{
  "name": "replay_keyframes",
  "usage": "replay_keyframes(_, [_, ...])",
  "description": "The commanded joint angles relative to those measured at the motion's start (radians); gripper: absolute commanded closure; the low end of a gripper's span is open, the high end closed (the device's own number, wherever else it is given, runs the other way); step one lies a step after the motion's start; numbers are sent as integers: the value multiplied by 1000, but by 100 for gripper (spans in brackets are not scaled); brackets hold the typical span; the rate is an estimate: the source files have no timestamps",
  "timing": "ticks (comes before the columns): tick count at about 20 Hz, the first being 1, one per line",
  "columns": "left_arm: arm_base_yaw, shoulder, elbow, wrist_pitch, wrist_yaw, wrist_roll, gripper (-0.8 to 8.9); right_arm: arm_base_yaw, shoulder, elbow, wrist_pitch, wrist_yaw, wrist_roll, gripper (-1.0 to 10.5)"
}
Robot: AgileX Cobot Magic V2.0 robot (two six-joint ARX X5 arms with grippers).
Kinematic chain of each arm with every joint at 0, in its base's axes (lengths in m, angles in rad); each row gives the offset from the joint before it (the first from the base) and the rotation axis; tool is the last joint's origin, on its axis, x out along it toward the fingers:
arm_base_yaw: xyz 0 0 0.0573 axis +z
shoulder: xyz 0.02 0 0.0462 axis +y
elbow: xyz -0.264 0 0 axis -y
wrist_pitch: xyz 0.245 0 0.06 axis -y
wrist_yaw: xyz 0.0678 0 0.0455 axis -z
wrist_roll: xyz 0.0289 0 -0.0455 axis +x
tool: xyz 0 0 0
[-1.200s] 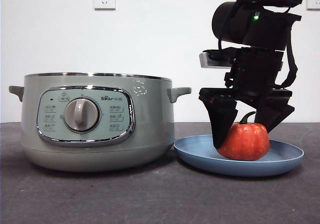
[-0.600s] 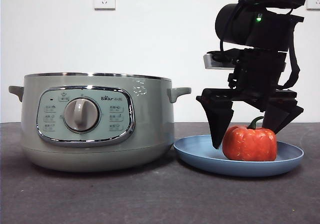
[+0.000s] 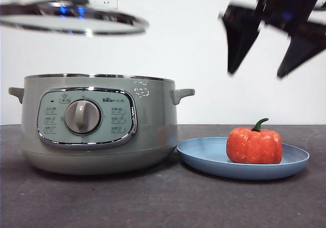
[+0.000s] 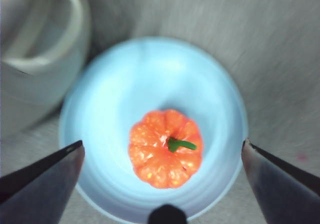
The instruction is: Take the pumpkin out from the steamer,put the pumpkin in the blue plate,close the lid
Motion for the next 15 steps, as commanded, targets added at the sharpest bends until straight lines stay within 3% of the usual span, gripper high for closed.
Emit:
replay_keyframes(1, [0,47,10,68,34,7,822,-7,-87,-8,-8,3,12,383])
replay_keyframes(8, [0,195,10,115,106,3,822,-34,-294,-8,-68,4,21,383])
replay_keyframes(15, [0,262,10,113,113,3,822,-44,-351,-8,-98,8,21,383])
